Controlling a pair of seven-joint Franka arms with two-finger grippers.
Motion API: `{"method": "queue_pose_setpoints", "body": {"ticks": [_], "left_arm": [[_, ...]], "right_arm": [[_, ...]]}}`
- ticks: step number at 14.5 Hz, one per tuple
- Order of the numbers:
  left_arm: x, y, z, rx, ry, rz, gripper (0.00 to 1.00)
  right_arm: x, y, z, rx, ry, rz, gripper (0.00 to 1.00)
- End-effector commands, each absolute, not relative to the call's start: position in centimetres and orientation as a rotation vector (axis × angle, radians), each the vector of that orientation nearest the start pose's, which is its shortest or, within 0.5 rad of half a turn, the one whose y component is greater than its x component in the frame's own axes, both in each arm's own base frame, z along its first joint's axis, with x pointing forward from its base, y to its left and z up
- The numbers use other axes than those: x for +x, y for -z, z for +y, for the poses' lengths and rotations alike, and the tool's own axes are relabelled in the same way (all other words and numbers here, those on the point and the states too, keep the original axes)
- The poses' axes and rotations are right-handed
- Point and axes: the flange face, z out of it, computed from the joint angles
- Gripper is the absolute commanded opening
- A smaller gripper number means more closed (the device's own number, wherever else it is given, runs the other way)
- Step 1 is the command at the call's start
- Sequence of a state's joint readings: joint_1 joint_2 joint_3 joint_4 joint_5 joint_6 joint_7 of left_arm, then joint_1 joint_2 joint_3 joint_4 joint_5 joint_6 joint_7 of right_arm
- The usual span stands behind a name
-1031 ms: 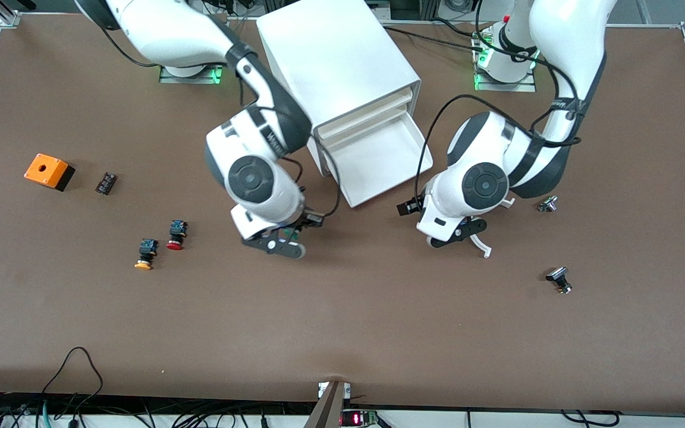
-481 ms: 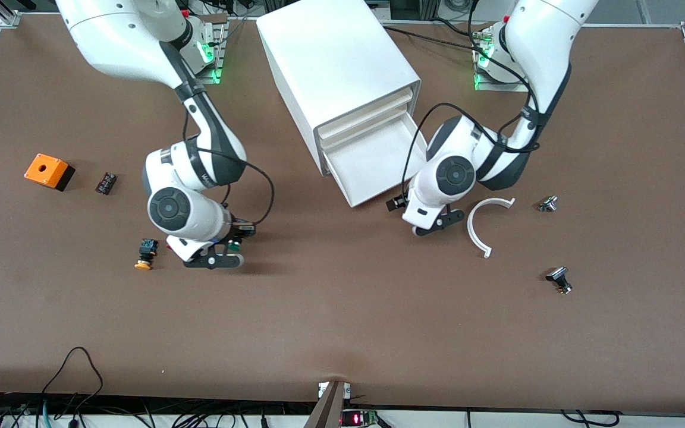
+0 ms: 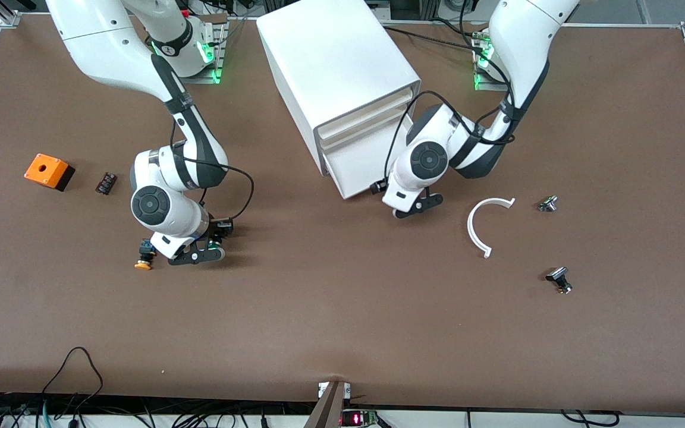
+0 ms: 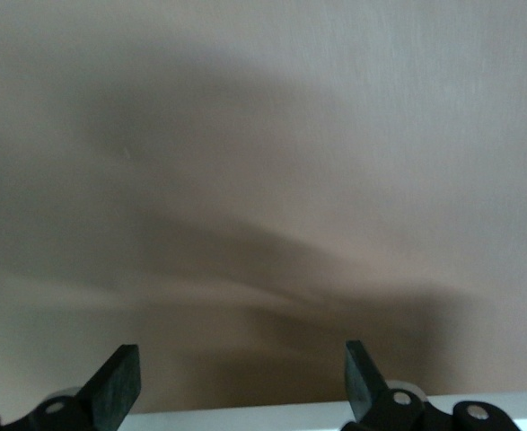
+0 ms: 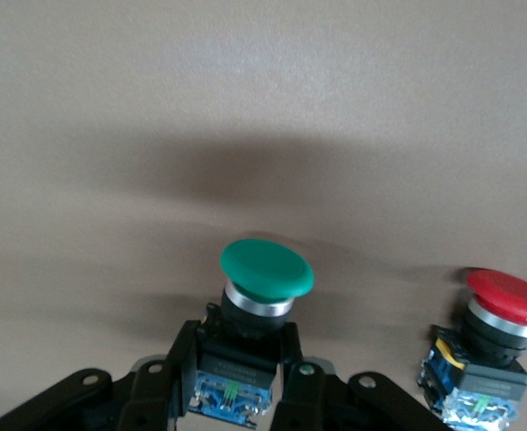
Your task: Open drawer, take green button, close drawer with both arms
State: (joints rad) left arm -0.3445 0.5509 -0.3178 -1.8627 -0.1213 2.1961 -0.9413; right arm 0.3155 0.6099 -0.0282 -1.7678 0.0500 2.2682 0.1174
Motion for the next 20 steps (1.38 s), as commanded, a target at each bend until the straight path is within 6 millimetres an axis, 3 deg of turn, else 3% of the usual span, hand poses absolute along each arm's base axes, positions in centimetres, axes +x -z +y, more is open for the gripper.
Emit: {"method": "queue_pose_setpoints", "body": {"ticks": [1,2,5,8,12,15,18,20], "left_arm": [[46.6,-21.3,-39.3,-3.079,-0.590,-0.598,1.00],[45.7,-21.2,-40.1,-3.079,-0.628,-0.591,1.00],[43.4,-21.3,-42.1,-3.086,-0.692,-0.547,1.00],[41.8,-21.0,-43.7,-3.089,-0.783,-0.551,1.00],[41.5,-21.0,-43.4,-3.054,-0.835,-0.530,1.00],[43.5,-22.3,-43.0,-3.088,-0.790,-0.546,1.00],[48.9,-25.2,-40.4,-3.132,-0.689,-0.616,1.00],[51.8,-27.7,-38.5,-3.081,-0.534,-0.476,1.00]], "right_arm": [[61.8,-21.4,18.3,-3.120,-0.161,-0.238,0.91],[61.9,-22.0,18.4,-3.118,-0.145,-0.238,0.99],[63.1,-26.1,16.9,-3.111,-0.062,-0.194,0.99],[64.5,-31.8,13.8,-3.104,0.048,-0.131,0.99],[65.2,-41.2,13.7,-3.098,0.083,-0.142,0.99],[63.9,-48.2,11.7,-3.106,0.126,-0.091,0.99],[62.6,-52.4,9.8,-3.105,0.141,-0.049,0.99],[61.4,-54.3,8.8,-3.107,0.123,0.005,0.99]]}}
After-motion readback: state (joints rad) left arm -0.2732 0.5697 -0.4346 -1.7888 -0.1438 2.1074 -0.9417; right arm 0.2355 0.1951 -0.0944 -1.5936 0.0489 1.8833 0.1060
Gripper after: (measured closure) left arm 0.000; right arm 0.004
